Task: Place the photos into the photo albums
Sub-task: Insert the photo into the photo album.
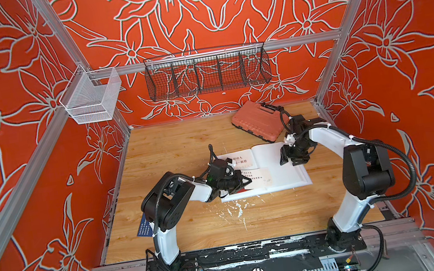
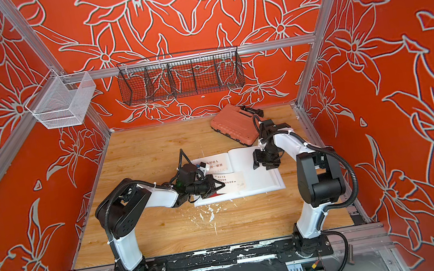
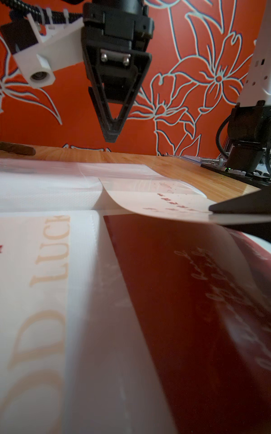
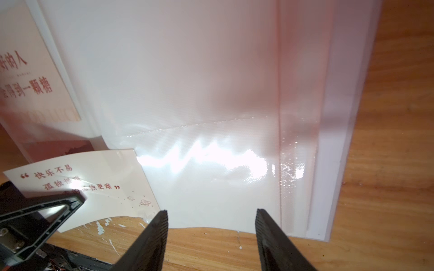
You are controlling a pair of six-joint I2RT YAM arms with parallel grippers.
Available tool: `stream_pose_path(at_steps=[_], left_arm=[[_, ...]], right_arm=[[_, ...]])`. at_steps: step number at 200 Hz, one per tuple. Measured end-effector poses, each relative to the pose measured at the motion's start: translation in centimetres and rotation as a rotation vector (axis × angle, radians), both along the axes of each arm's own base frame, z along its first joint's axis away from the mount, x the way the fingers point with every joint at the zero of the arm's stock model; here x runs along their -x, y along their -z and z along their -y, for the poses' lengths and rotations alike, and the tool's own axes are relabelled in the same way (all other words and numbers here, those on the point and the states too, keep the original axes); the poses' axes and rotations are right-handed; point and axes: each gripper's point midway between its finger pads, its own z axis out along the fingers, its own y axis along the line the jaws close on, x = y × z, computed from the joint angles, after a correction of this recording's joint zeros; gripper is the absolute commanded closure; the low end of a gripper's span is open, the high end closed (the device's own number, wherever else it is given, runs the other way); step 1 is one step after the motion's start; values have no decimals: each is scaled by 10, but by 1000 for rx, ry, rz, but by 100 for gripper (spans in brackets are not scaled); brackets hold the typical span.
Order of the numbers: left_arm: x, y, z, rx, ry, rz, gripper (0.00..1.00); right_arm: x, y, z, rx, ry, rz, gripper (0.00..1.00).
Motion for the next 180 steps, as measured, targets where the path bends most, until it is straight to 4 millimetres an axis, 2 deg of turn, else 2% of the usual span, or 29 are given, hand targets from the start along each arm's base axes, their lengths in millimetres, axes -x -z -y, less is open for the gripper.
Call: stream_pose_path(at_steps=[54, 180], left_arm=[[0, 2, 8, -3, 11, 0, 100], [-11, 3, 36, -17, 39, -7, 100]], right_arm=[[1, 11, 19, -4, 44, -11, 28], [-1, 19, 12, -65, 61, -2, 27]])
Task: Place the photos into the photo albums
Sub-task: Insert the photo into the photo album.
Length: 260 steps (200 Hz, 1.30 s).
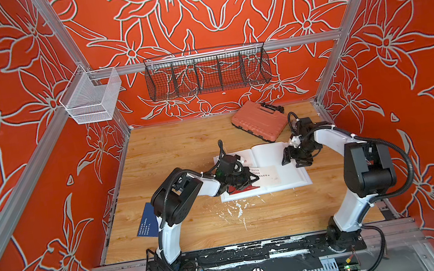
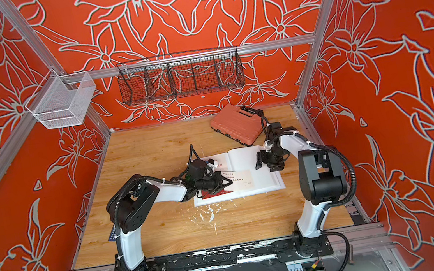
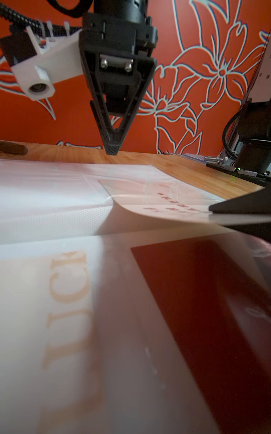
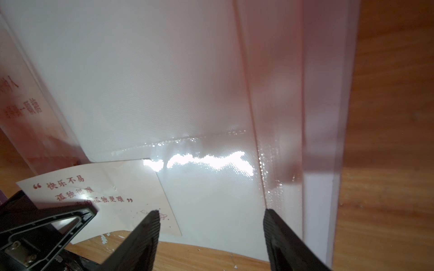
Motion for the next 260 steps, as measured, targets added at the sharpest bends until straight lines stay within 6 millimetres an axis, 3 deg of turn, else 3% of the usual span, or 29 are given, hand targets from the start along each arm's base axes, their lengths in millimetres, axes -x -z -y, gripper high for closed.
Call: stream_pose_path(at_steps=[42, 77, 102, 154, 260], left_arm=[[1, 3, 7, -1, 11, -6, 93], [3, 8, 5, -15, -1, -18, 63], [4, -3, 5, -9, -5, 10, 46], [11, -7, -9, -115, -4, 20, 42], [4, -14, 1, -252, 65, 0, 38]], right_arm=[[1, 3, 0, -3, 9, -2, 27], [1, 2, -1, -4, 8, -2, 27], [1, 2, -1, -4, 8, -2, 27], [1, 2, 0, -4, 8, -1, 27], [0, 2, 3, 16, 9, 4, 26]])
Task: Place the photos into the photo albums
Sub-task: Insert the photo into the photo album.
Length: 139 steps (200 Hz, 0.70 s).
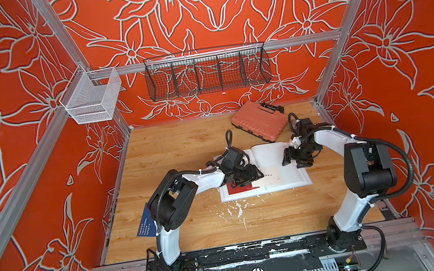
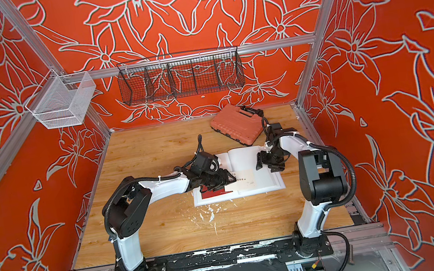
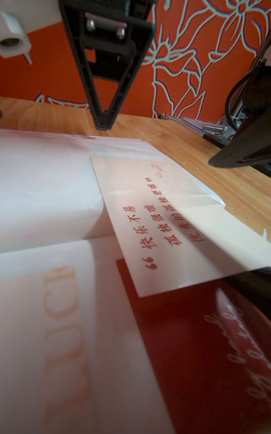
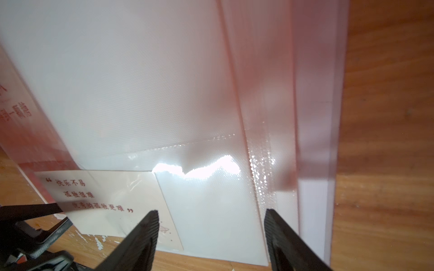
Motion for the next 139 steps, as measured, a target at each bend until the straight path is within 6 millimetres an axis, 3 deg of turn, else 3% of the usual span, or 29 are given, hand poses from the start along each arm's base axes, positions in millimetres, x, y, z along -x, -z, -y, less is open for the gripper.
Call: stream_pose_path(at_steps=[60, 139], left_arm=[[7, 6, 13, -49, 44, -39, 35], [1, 3, 27, -77, 51, -49, 31]], right_arm=[[-2, -1, 0, -2, 1, 9, 26], [-5, -3, 0, -2, 1, 30, 26]])
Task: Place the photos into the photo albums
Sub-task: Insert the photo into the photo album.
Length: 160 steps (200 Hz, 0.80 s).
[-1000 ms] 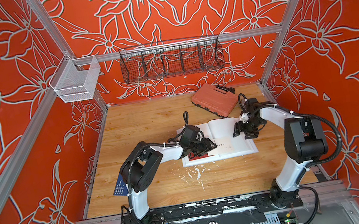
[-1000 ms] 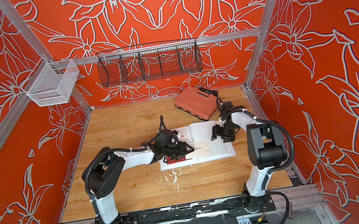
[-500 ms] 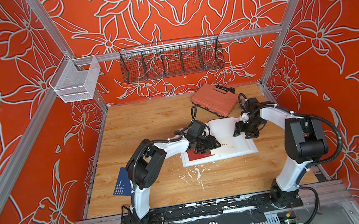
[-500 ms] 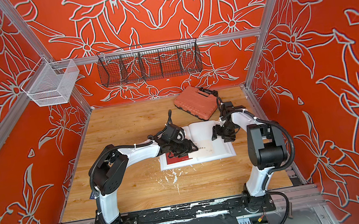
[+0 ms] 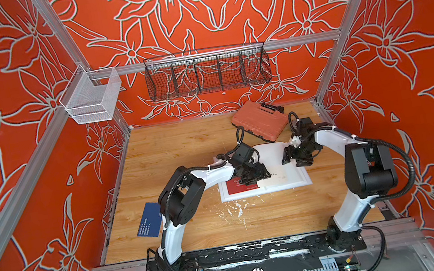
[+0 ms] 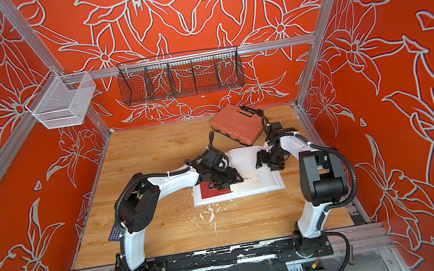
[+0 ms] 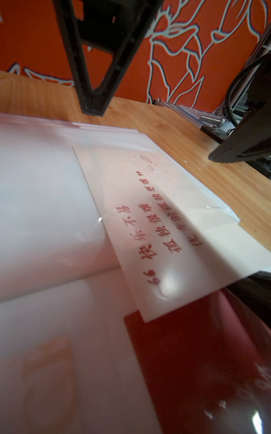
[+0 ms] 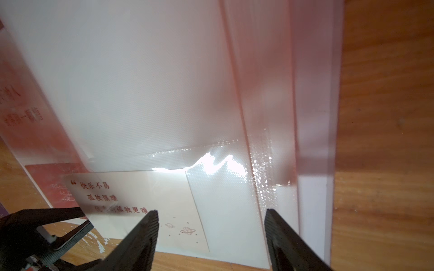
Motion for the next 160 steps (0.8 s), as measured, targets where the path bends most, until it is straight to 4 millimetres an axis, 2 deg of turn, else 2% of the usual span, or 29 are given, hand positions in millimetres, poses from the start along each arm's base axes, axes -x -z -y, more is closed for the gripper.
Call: stream_pose_path(at_steps=[74, 160], left_arm=[[0, 3, 24, 2, 37, -14, 26], [4, 3, 28, -12, 77, -16, 25]], right_arm=[[1, 4, -1, -7, 22, -1, 26], [2, 2, 0, -3, 33, 14, 26]])
